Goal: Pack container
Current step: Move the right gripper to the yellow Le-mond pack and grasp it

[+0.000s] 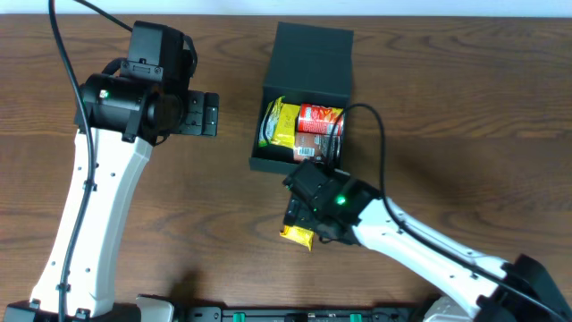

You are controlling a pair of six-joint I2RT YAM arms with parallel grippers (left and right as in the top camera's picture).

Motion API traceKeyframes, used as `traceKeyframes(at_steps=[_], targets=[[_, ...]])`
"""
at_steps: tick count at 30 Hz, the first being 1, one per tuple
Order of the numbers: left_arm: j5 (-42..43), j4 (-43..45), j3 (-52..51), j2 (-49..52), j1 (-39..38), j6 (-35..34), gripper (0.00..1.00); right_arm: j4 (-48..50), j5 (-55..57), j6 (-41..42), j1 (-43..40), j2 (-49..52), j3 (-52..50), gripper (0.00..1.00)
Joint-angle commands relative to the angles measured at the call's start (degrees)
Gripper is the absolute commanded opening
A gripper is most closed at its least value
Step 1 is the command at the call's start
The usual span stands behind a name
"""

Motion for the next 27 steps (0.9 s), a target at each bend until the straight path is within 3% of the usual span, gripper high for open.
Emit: traceKeyframes(at_steps=[1, 13, 27], targets=[[0.5, 0.0, 0.0, 0.5, 0.2, -0.2, 0.95, 0.9, -0.1, 2.9, 2.3, 2.3, -0.2, 0.94], [0.4, 0.0, 0.0, 0.5, 0.2, -0.1, 0.95, 4.6, 0.5, 2.6, 4.7, 9.4, -0.3, 0.92], [-0.6, -0.6, 0.0, 0.5, 0.2, 0.0, 0.96, 10.3, -1.8, 2.2, 2.7, 10.0, -4.2, 0.88]])
